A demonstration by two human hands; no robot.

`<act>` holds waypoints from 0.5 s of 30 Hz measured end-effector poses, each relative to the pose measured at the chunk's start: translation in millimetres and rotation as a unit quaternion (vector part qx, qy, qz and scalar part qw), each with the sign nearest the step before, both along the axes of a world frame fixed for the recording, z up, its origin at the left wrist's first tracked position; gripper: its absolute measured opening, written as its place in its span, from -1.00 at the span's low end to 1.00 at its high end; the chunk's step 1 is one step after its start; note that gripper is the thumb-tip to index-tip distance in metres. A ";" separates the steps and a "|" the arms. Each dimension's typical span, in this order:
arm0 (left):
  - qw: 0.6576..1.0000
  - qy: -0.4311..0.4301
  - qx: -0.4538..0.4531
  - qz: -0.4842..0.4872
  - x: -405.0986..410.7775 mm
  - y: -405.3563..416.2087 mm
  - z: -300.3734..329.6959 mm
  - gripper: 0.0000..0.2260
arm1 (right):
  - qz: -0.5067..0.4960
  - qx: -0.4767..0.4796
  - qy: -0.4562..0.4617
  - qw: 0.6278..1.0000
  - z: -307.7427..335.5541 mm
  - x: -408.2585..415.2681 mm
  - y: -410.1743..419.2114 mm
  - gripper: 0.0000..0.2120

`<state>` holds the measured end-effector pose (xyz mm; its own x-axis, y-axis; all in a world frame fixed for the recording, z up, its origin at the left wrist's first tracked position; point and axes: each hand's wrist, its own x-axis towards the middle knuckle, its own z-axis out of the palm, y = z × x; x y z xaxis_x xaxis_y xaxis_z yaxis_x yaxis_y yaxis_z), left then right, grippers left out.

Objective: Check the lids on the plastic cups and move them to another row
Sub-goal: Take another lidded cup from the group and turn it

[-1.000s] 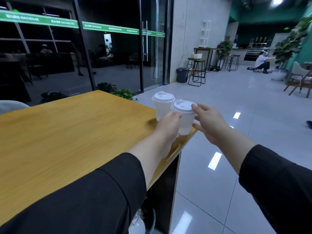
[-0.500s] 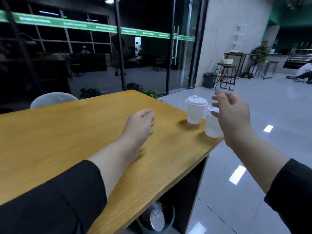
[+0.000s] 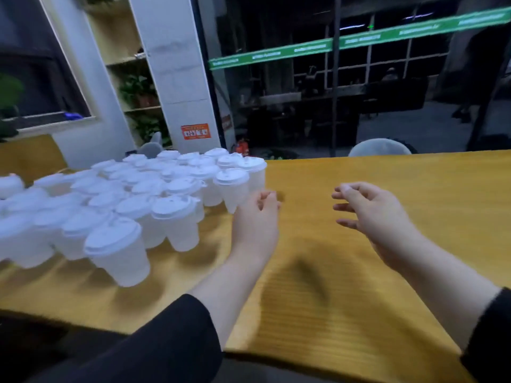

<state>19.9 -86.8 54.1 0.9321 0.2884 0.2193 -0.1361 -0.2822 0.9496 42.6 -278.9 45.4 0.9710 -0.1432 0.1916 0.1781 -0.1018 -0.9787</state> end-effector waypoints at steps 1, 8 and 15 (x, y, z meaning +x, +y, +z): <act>1.000 -0.003 0.002 0.019 -3.7 21.4 -3.2 -0.81 | 0.018 -0.006 -0.001 1.000 -3.6 6.9 28.0 -0.83; 0.995 0.035 -0.060 0.067 23.7 86.7 -23.5 -0.82 | 0.054 -0.052 -0.033 0.997 -31.3 51.1 143.7 -0.87; 0.984 0.073 -0.144 0.074 101.3 83.2 -28.3 -0.59 | 0.007 -0.093 -0.057 0.994 -44.7 114.3 163.1 -0.67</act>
<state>121.2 -3.6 25.8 0.8907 0.4540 -0.0243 0.0294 -0.0041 0.9996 156.9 -115.7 0.7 0.9429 -0.0821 0.3227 0.2897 -0.2752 -0.9167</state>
